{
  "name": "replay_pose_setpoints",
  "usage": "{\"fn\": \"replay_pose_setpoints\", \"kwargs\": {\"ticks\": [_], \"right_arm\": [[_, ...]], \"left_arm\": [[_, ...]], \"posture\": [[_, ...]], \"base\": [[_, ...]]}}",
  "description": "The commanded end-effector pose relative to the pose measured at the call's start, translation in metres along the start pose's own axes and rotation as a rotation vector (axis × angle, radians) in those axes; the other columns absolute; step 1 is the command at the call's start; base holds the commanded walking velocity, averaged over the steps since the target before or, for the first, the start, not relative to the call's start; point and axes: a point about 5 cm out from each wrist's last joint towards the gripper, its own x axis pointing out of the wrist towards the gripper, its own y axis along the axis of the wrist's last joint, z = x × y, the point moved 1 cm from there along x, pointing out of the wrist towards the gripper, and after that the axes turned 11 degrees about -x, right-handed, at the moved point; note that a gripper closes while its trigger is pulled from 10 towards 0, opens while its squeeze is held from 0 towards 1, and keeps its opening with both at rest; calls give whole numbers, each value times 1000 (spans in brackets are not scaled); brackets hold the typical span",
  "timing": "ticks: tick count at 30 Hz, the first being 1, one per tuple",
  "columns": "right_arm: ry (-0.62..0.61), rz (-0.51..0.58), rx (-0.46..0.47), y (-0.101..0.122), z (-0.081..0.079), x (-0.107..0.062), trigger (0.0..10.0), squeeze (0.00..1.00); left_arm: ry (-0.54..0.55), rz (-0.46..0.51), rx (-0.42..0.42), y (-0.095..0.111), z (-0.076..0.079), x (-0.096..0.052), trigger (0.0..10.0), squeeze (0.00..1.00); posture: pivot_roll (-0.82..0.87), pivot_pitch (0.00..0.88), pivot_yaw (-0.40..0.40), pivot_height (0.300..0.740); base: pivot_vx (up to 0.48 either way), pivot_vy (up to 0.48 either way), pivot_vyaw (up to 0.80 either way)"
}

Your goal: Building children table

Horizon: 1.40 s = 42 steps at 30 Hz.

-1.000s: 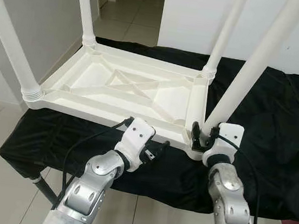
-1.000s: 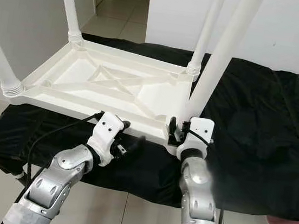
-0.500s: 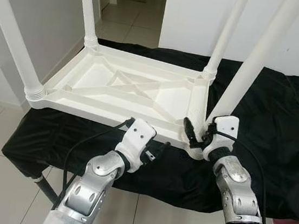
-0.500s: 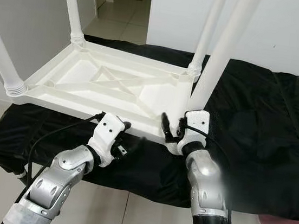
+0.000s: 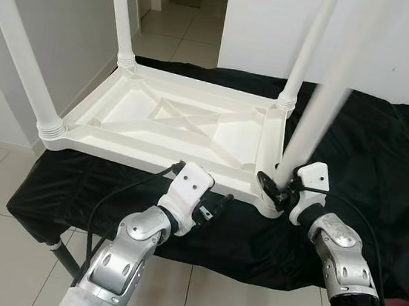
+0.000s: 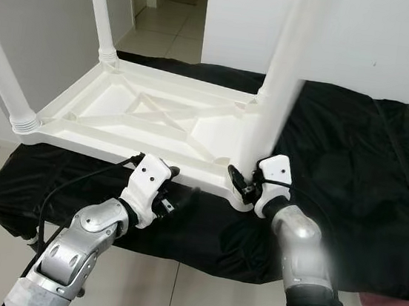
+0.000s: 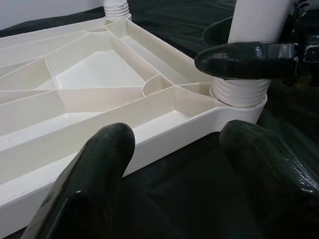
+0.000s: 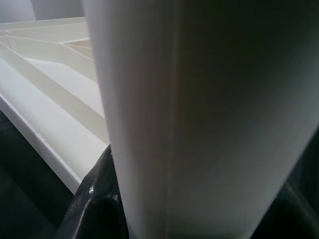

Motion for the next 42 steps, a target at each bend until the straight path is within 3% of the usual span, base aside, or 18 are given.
{"fn": "replay_pose_setpoints", "kwargs": {"ticks": [1, 8, 9, 14, 18, 31, 37, 42], "right_arm": [[12, -19, 6, -4, -2, 0, 0, 0], [18, -27, 15, -7, -3, -1, 157, 0], [-6, -38, 38, -8, -6, -3, 10000, 0], [-36, -56, 110, -12, -12, -5, 10000, 0], [-54, -72, 169, -16, -7, -5, 10000, 0], [-79, -101, 156, -19, -7, -3, 10000, 0], [-140, -144, 187, -24, -11, -5, 10000, 0], [-273, -197, 207, -27, -14, -6, 10000, 0]], "left_arm": [[45, -9, 4, -4, -3, -1, 10000, 0], [46, -10, 4, -4, -3, -1, 10000, 0], [49, -11, 0, -5, -3, -2, 10000, 0], [52, -12, -7, -4, -4, -2, 10000, 0], [49, -13, -5, -3, -5, -2, 10000, 0], [52, -13, -1, -2, -7, -2, 10000, 0], [58, -14, -5, -3, -6, -3, 10000, 0], [57, -14, -3, -3, -6, -3, 10000, 0]], "posture": [[-7, 4, 25, 740], [-7, 6, 25, 740], [-13, 16, 29, 740], [-20, 33, 38, 740], [-24, 38, 43, 740], [-19, 47, 47, 740], [-14, 46, 40, 740], [-12, 41, 38, 740]], "base": [[0, 0, 0], [0, 0, 0], [0, 0, 0], [0, 0, 0], [0, 0, 0], [0, 0, 0], [0, 0, 0], [0, 0, 0]]}}
